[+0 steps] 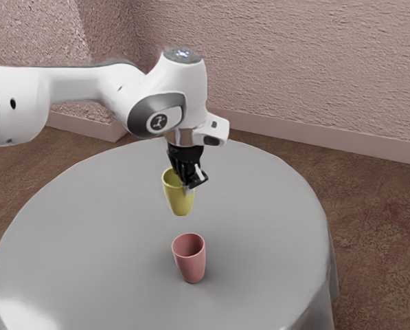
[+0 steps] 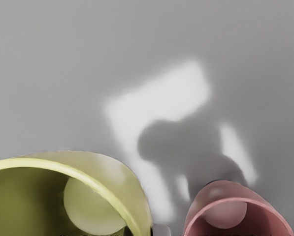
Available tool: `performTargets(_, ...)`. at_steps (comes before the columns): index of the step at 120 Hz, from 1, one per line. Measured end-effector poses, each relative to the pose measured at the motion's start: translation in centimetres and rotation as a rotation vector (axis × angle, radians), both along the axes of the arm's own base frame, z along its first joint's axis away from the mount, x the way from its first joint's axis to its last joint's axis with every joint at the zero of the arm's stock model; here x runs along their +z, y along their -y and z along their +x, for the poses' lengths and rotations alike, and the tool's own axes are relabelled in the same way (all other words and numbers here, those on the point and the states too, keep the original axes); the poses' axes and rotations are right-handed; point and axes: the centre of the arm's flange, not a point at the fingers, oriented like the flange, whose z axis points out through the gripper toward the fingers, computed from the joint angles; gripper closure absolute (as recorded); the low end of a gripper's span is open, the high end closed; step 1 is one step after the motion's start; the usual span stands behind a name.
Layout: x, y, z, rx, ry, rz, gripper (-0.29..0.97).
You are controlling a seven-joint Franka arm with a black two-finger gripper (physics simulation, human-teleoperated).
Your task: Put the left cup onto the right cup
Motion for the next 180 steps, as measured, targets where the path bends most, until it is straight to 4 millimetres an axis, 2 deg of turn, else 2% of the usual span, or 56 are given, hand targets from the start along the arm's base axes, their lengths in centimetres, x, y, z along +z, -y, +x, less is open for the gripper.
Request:
performTargets(41, -0.5, 2.3, -2.0, 0.012, -0.013, -0.009, 0.79)
performTargets(72, 0.6, 4.4, -3.6, 0.009, 0.006, -0.013, 0.79)
performTargets(103, 0.0, 4.9, -4.9, 0.034, -0.008, -0.011, 0.79)
performTargets(180, -1.4, 6.0, -5.7, 0.07, -0.013, -0.017, 0.79)
